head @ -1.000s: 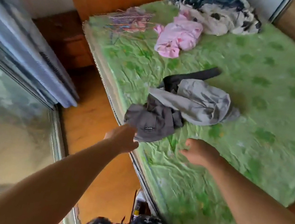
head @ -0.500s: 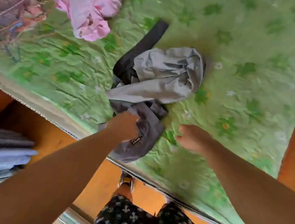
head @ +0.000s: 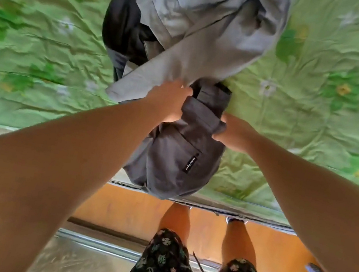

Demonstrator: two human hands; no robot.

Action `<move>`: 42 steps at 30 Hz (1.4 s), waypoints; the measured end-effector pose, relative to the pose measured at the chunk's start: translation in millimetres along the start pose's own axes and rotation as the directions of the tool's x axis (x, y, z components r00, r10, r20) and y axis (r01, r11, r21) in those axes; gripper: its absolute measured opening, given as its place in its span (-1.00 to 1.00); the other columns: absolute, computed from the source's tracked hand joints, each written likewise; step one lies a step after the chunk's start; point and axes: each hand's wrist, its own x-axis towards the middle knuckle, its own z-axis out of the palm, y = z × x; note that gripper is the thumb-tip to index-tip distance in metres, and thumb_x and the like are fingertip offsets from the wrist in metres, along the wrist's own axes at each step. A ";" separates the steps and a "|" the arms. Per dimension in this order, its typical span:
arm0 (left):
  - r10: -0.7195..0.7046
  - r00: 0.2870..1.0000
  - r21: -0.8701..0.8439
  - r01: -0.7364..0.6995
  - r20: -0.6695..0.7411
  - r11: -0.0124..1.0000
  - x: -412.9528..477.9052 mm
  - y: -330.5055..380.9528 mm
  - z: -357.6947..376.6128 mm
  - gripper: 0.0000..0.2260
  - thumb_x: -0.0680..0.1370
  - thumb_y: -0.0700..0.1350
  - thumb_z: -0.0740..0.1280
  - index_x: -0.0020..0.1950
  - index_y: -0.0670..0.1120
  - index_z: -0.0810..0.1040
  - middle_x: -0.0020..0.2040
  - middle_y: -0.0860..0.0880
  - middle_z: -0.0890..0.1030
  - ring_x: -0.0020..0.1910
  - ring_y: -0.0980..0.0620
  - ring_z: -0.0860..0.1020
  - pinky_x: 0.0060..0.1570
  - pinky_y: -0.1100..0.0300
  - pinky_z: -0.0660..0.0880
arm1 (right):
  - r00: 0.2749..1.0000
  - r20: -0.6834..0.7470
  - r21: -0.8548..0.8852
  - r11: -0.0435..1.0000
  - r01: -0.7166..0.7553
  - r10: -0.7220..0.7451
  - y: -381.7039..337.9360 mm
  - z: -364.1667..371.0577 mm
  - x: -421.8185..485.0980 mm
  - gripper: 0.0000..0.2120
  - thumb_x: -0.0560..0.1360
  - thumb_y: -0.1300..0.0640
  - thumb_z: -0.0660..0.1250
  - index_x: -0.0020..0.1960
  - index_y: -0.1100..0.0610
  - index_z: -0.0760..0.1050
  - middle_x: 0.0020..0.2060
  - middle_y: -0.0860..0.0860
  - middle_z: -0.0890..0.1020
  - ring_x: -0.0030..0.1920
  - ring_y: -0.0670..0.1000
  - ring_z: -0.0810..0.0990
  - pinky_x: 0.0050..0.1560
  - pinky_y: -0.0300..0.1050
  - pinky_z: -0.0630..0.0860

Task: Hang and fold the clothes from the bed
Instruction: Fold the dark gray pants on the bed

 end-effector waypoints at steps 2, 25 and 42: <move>0.031 0.999 0.032 -0.031 0.014 0.999 0.3 2.8 3.6 -0.60 0.50 -0.14 0.36 0.33 0.06 0.46 0.23 -0.12 0.48 0.23 -0.23 0.49 0.13 -0.10 0.47 | 0.999 -0.047 0.064 0.998 0.018 -0.015 0.6 7.2 -6.9 -0.79 0.50 0.09 0.43 0.02 0.17 0.47 -0.05 0.14 0.58 0.03 0.17 0.56 -0.15 -0.10 0.32; 0.303 0.936 0.218 -0.262 -0.181 0.940 -165.9 10.0 -28.2 -0.74 0.45 -0.33 0.34 0.05 -0.03 0.56 -0.05 -0.01 0.56 0.02 -0.14 0.55 -0.11 -0.07 0.54 | 0.794 -0.251 -0.507 0.774 0.379 -0.553 -70.4 -35.6 -86.5 -0.74 0.58 0.10 0.27 0.24 0.16 0.45 0.16 0.18 0.52 0.16 0.27 0.54 -0.03 0.09 0.53; -0.349 0.873 -0.013 0.367 -0.339 0.930 -290.4 25.6 -190.6 -0.61 0.53 0.23 0.16 0.12 0.02 0.60 0.10 -0.08 0.62 0.11 -0.15 0.59 -0.06 0.08 0.46 | 0.365 -0.264 -0.849 0.394 0.351 -0.893 -89.7 -251.1 -262.5 -0.60 0.19 0.46 0.40 -0.04 0.15 0.49 -0.23 0.18 0.55 -0.40 0.23 0.56 -0.51 -0.07 0.35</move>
